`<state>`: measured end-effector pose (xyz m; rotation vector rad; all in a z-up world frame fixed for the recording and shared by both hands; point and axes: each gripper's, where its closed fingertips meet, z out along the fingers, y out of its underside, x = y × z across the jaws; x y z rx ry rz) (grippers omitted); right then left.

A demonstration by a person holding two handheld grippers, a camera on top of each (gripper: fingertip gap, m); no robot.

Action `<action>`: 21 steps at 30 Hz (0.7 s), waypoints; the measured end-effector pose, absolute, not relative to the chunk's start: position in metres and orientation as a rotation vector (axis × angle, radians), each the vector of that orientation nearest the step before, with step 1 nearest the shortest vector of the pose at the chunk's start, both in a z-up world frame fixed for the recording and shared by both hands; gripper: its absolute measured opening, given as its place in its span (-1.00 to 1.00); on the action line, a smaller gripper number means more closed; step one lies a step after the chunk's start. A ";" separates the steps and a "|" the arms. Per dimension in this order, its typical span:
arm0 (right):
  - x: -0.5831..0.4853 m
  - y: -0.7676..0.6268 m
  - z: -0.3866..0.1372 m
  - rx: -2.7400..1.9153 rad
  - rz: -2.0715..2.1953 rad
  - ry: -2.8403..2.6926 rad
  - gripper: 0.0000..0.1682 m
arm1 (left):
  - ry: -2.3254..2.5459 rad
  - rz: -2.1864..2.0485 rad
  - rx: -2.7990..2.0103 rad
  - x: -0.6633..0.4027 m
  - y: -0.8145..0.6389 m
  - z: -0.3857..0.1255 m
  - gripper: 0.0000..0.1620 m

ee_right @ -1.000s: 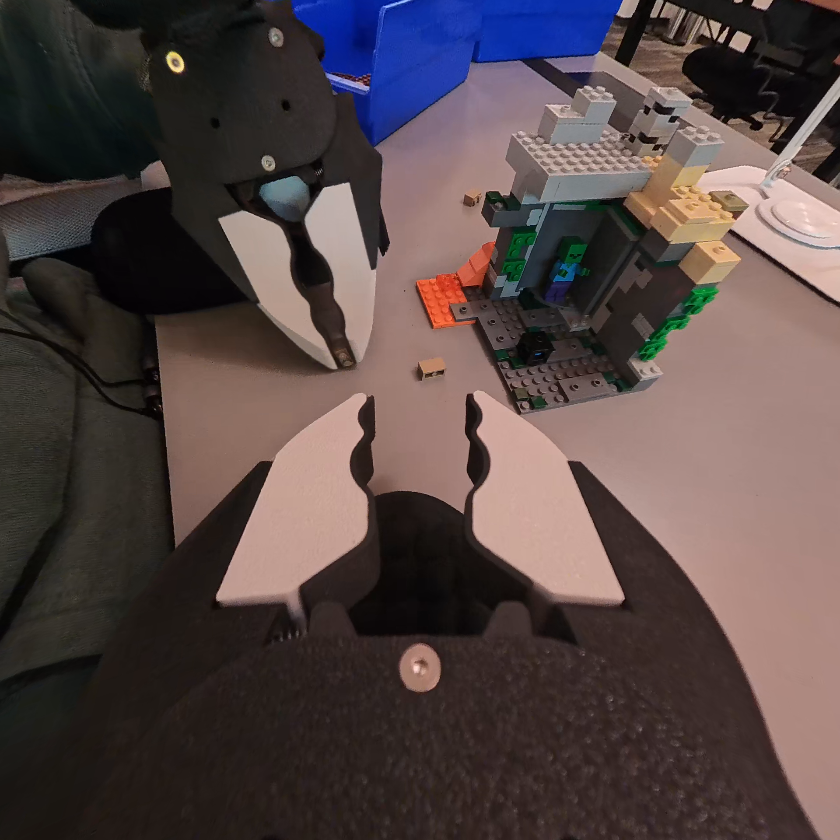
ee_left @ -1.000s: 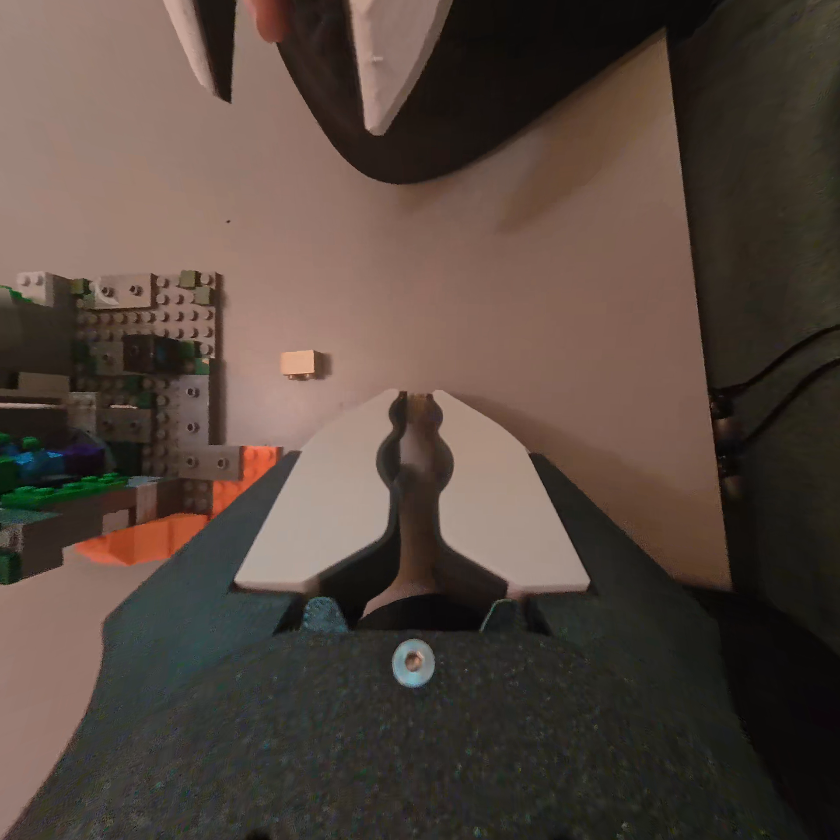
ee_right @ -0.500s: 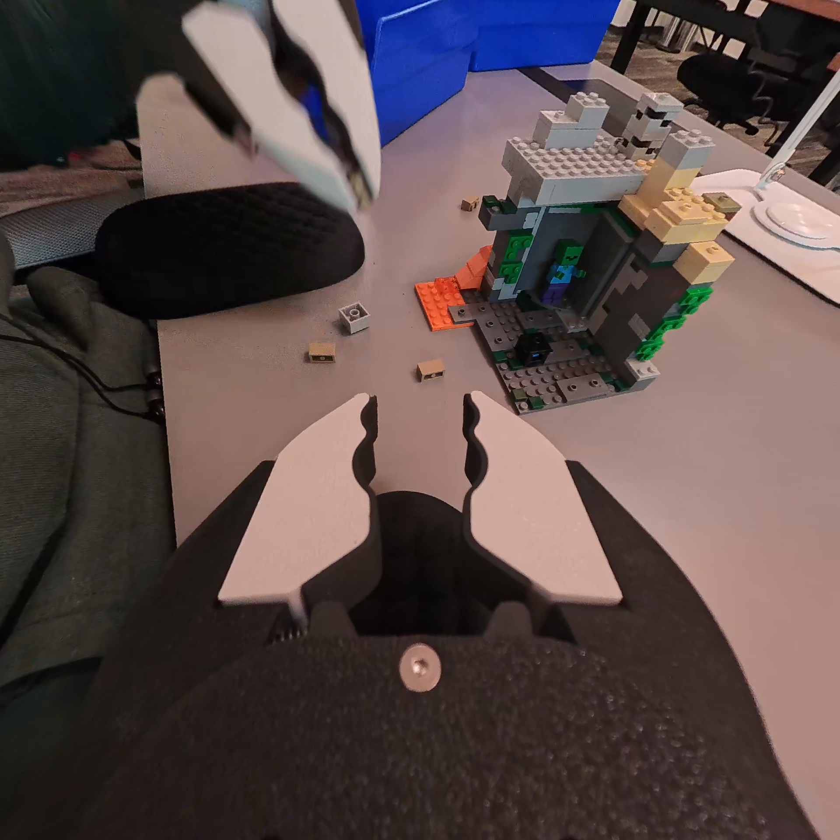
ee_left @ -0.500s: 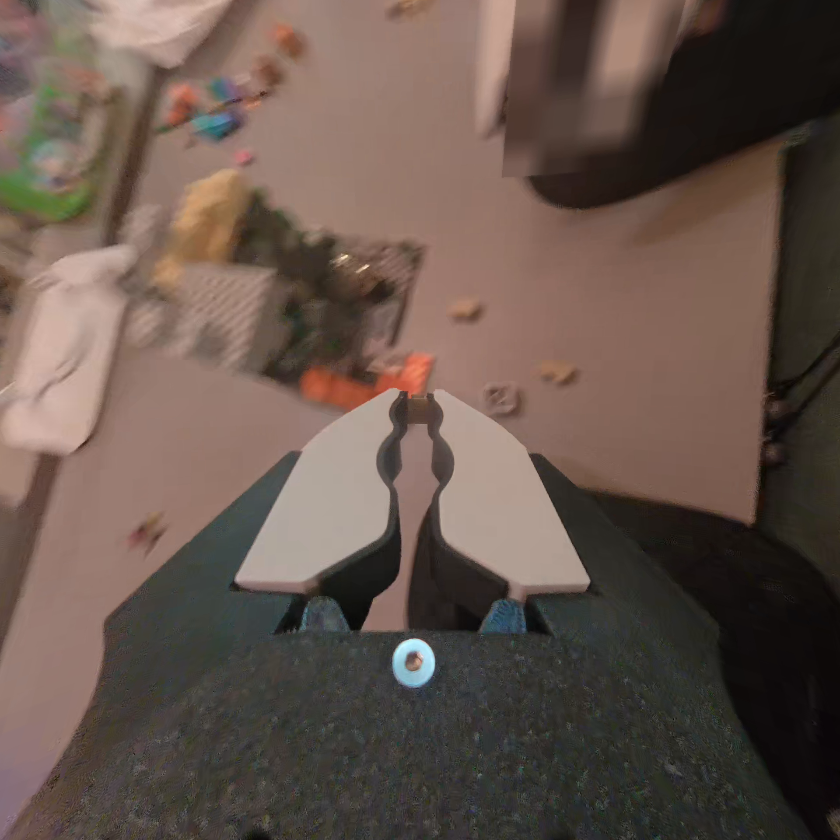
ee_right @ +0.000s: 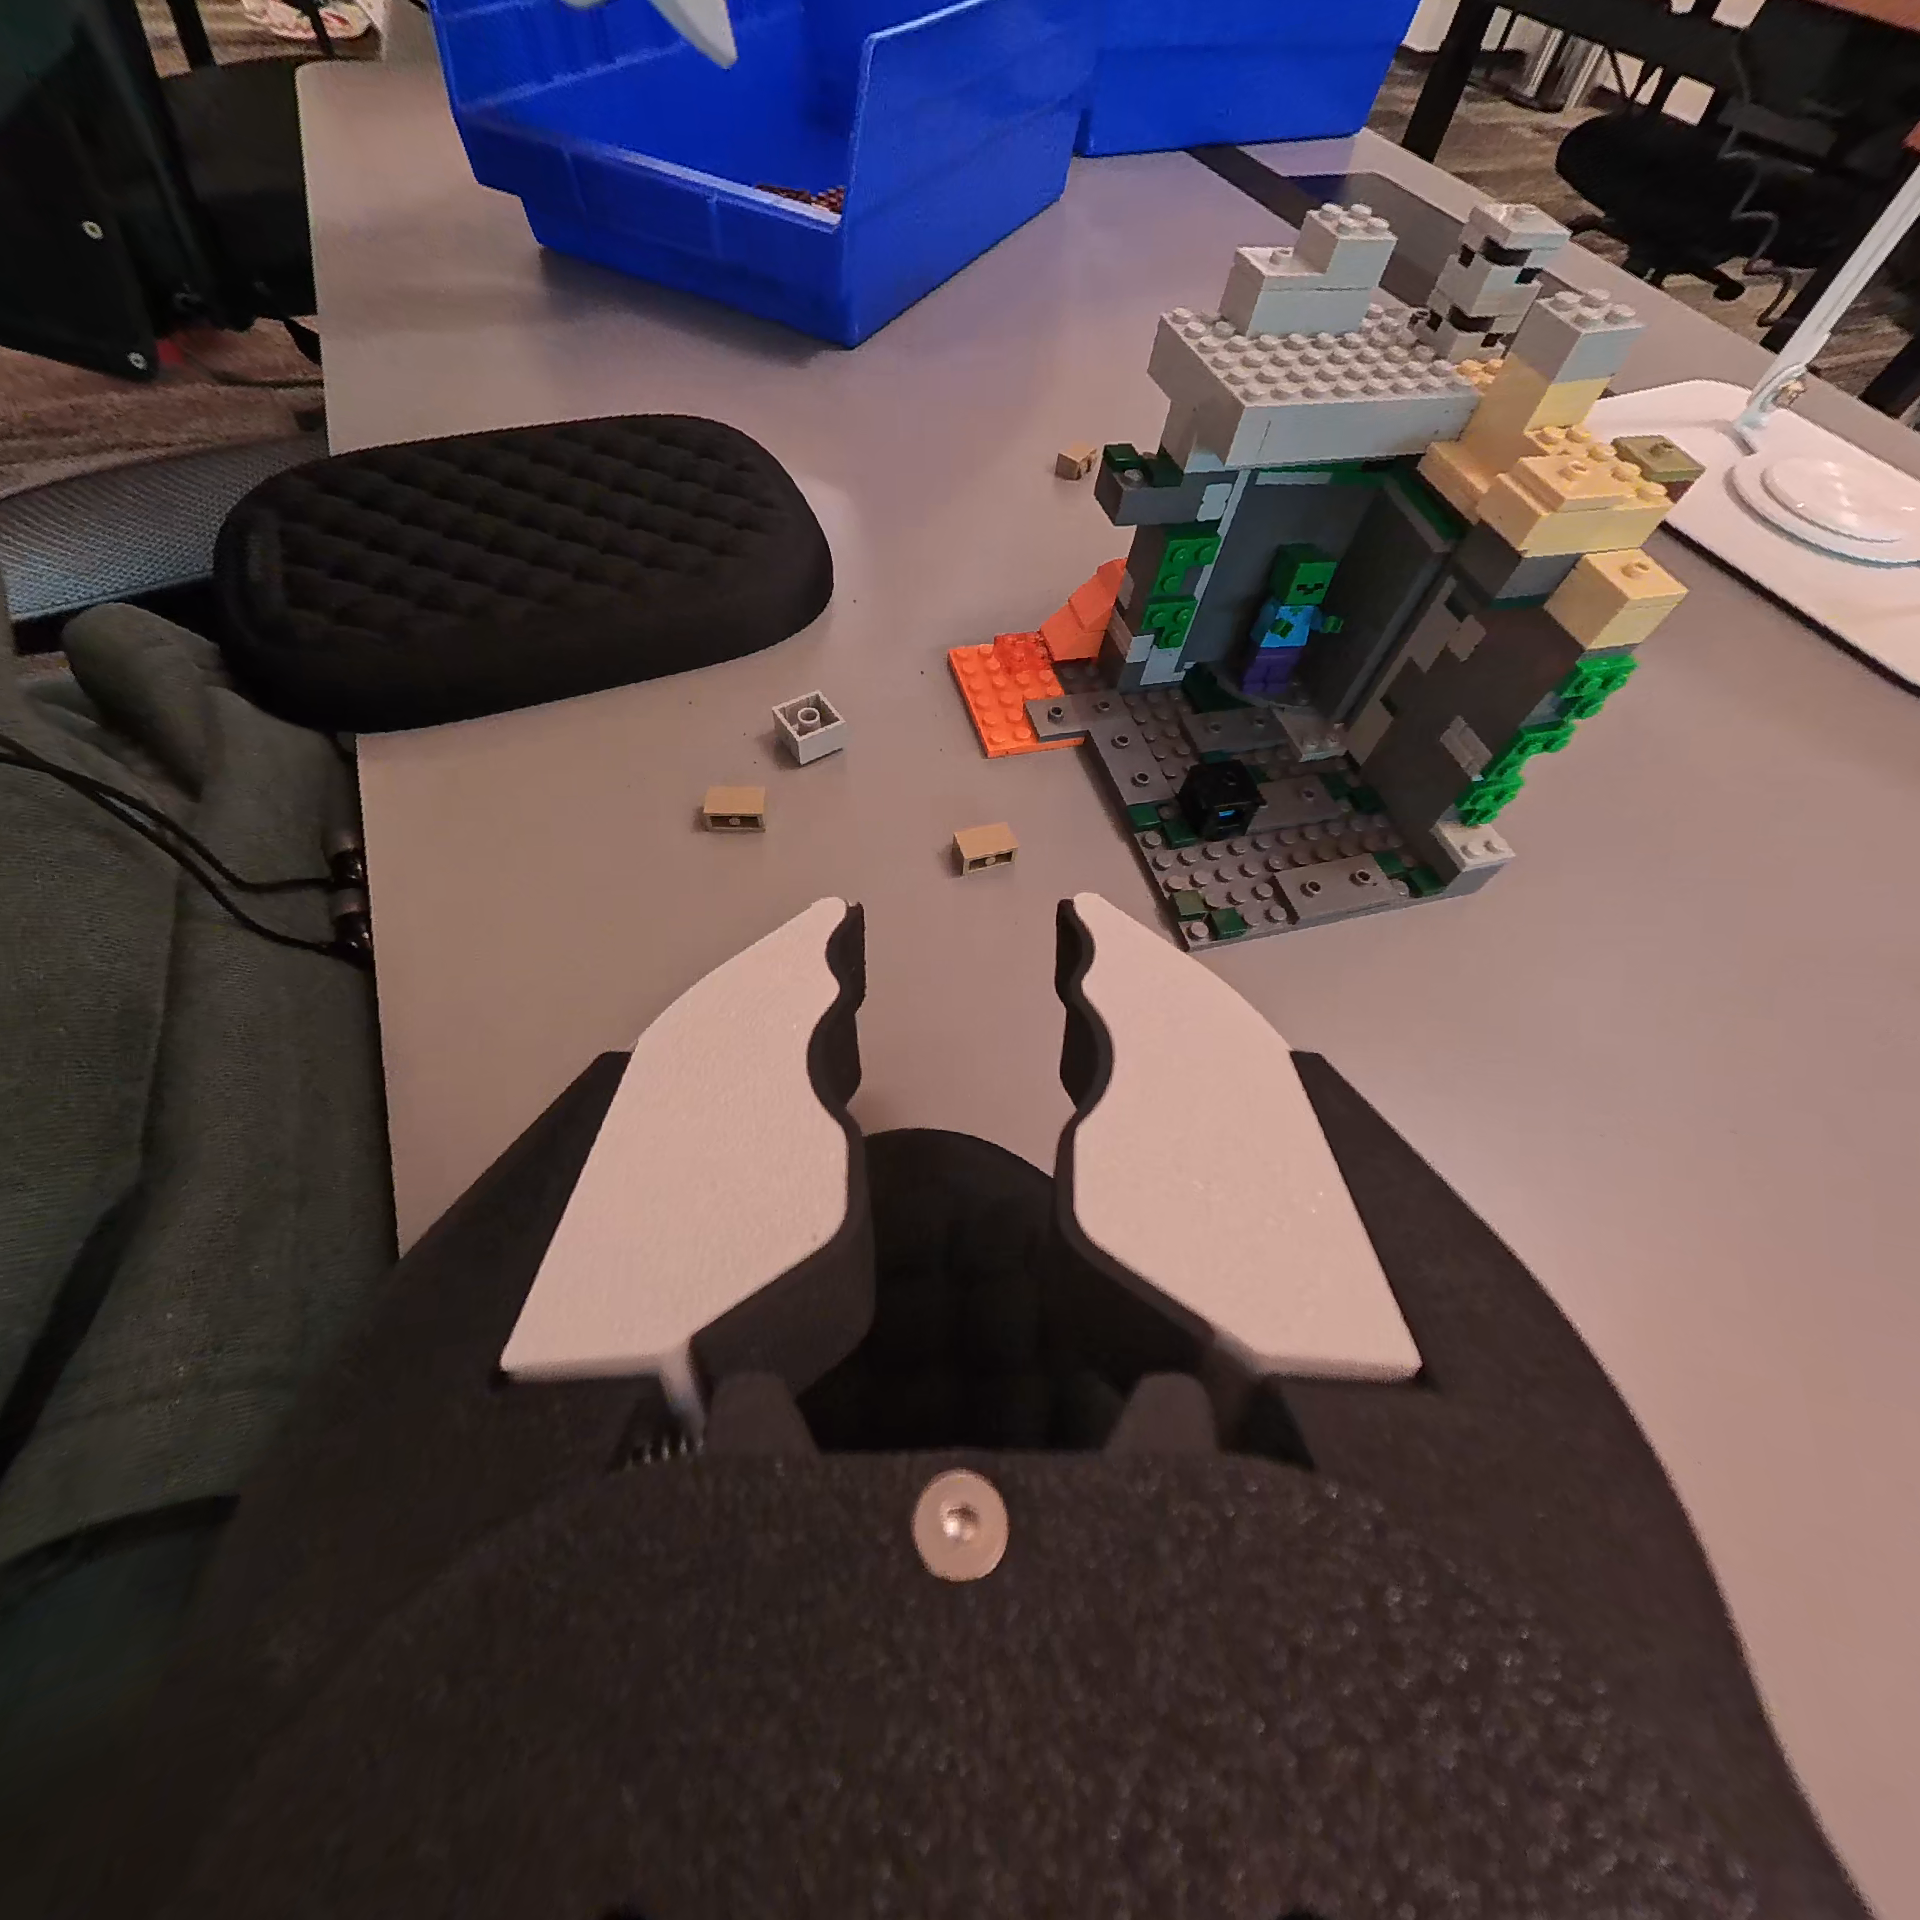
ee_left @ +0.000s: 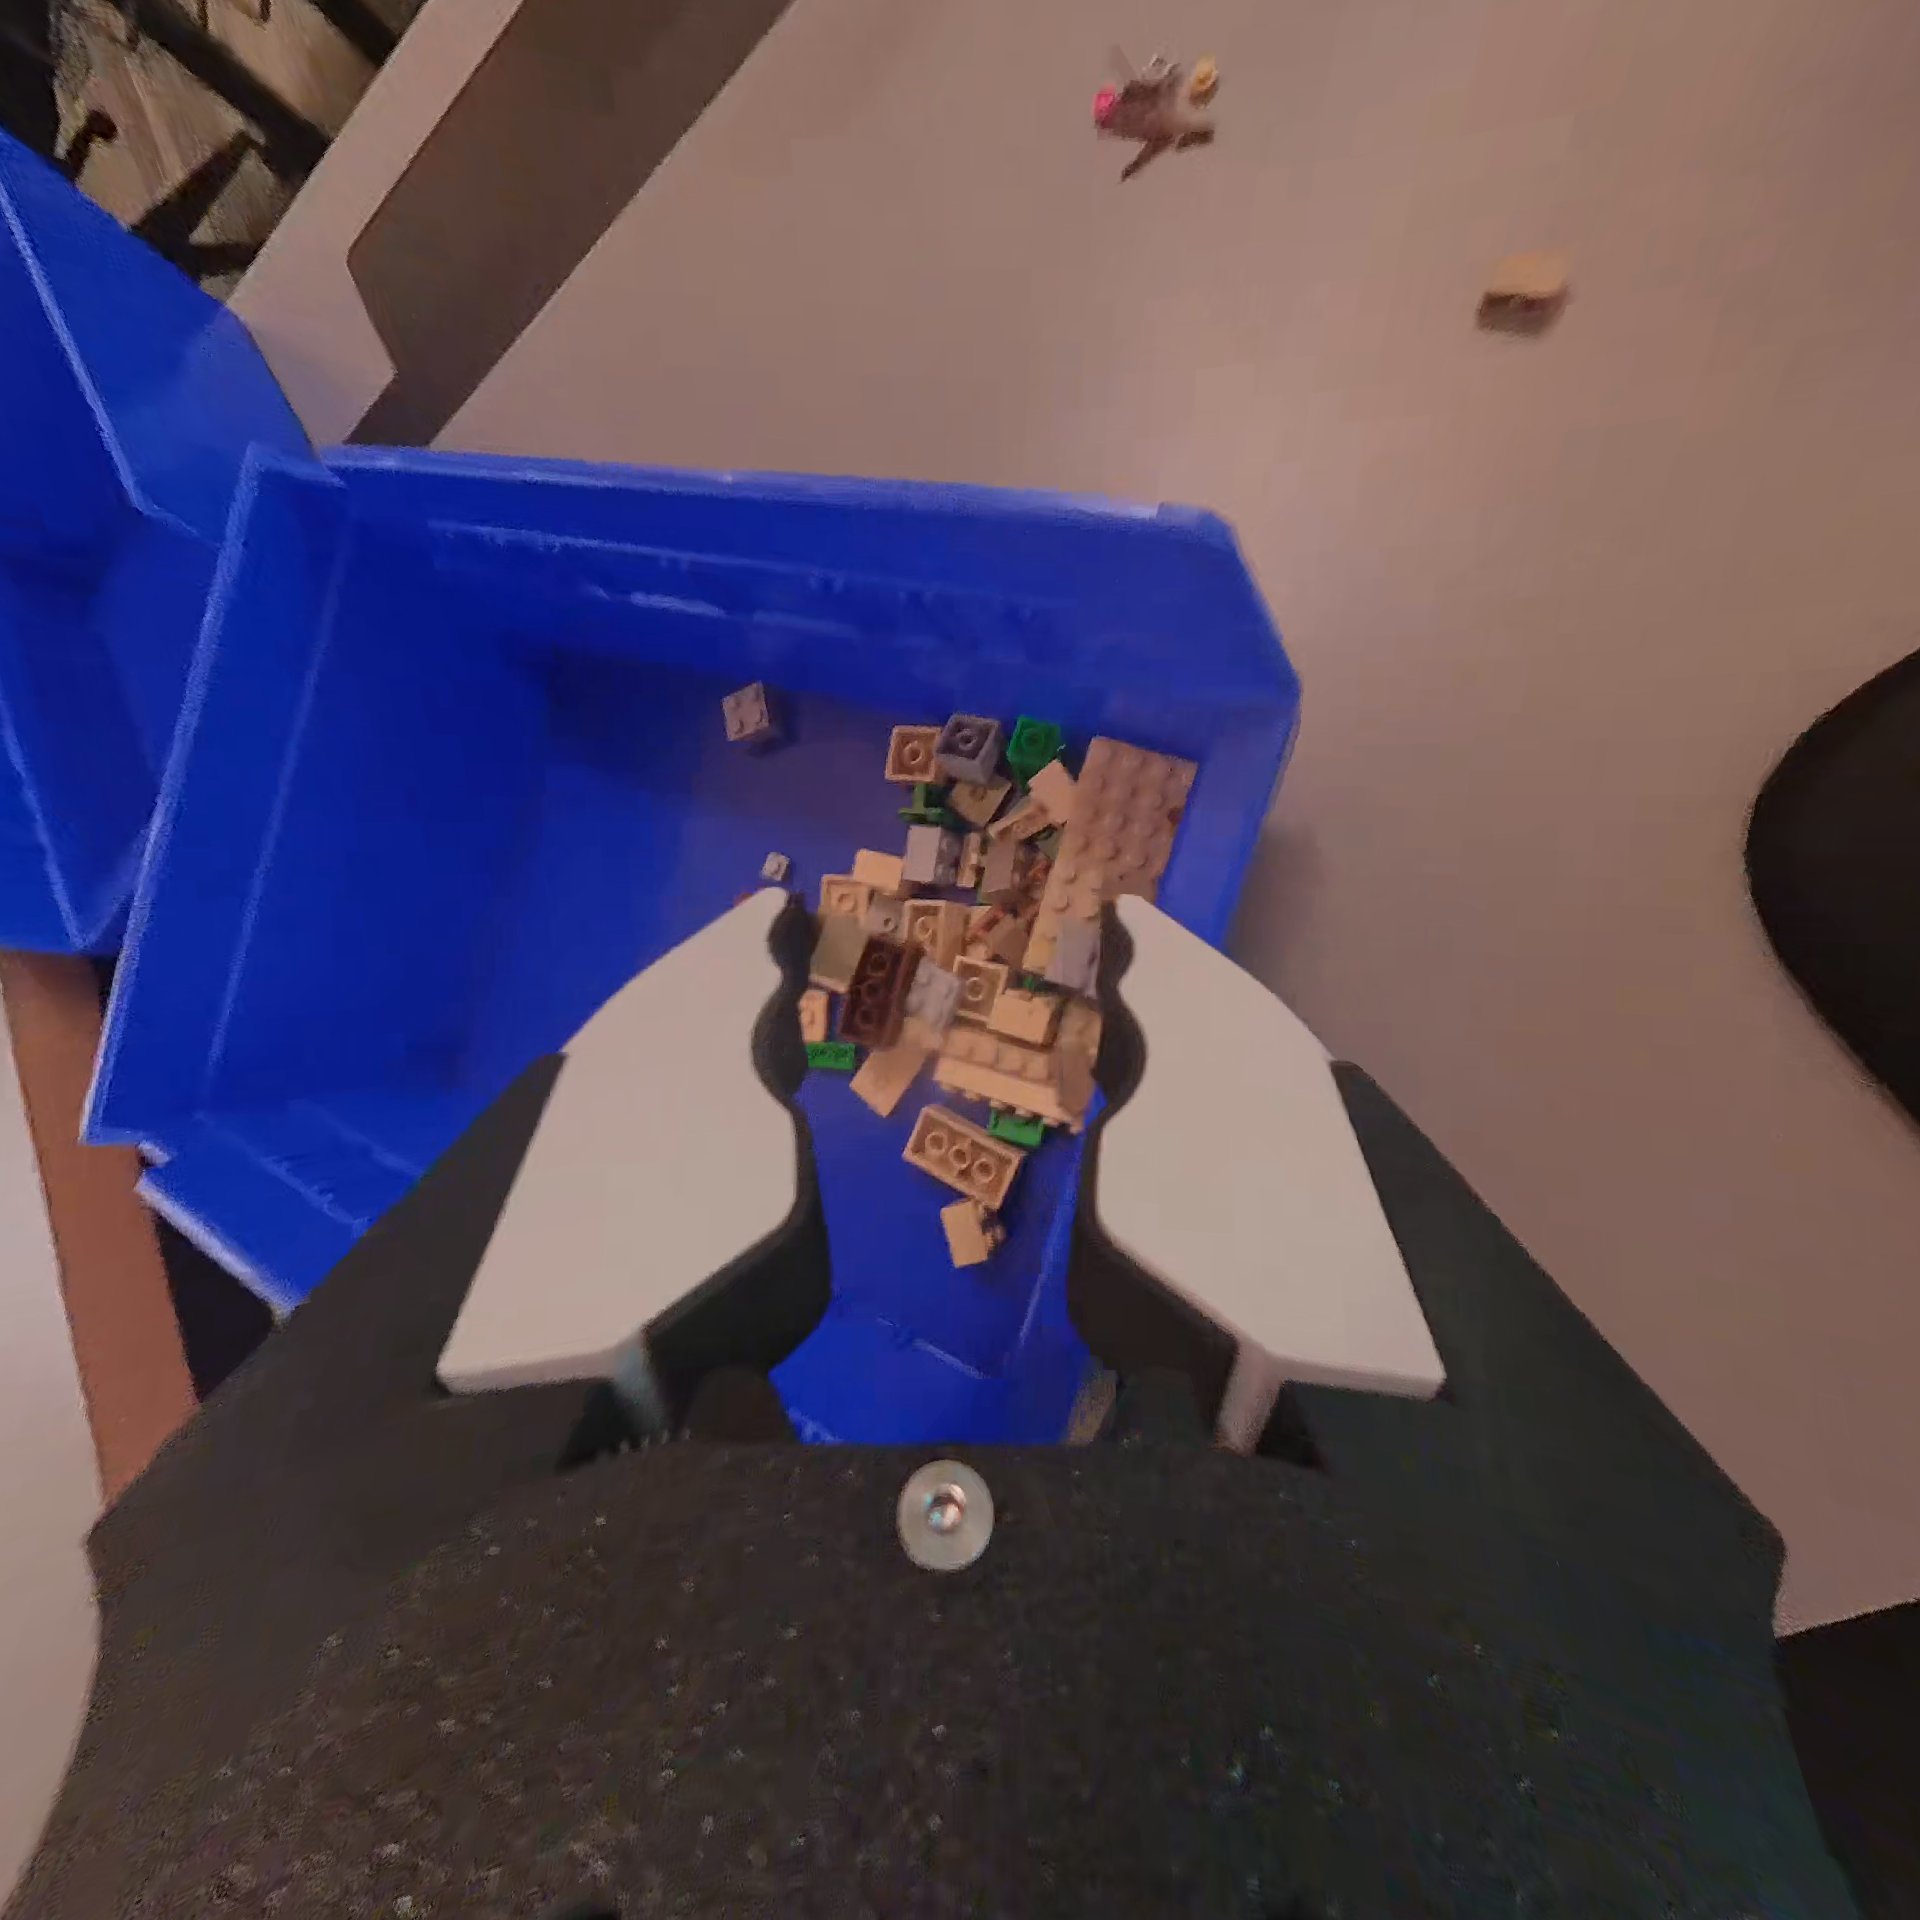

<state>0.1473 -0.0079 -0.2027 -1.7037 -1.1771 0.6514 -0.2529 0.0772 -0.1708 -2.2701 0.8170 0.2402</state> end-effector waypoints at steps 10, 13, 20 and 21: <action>0.142 -0.008 -0.200 -1.696 0.659 -1.177 -0.58 | 1.072 -0.043 -2.053 -0.140 0.039 -0.169 -0.41; 0.141 -0.008 -0.199 -1.691 0.669 -1.171 -0.58 | 1.255 -0.210 -1.978 -0.081 0.012 -0.180 -0.47; 0.139 -0.010 -0.195 -1.669 0.707 -1.156 -0.58 | 1.547 -0.465 -1.885 0.031 -0.040 -0.227 -0.53; 0.139 -0.011 -0.194 -1.665 0.717 -1.152 -0.58 | 1.547 -0.416 -1.898 0.037 -0.034 -0.234 -0.53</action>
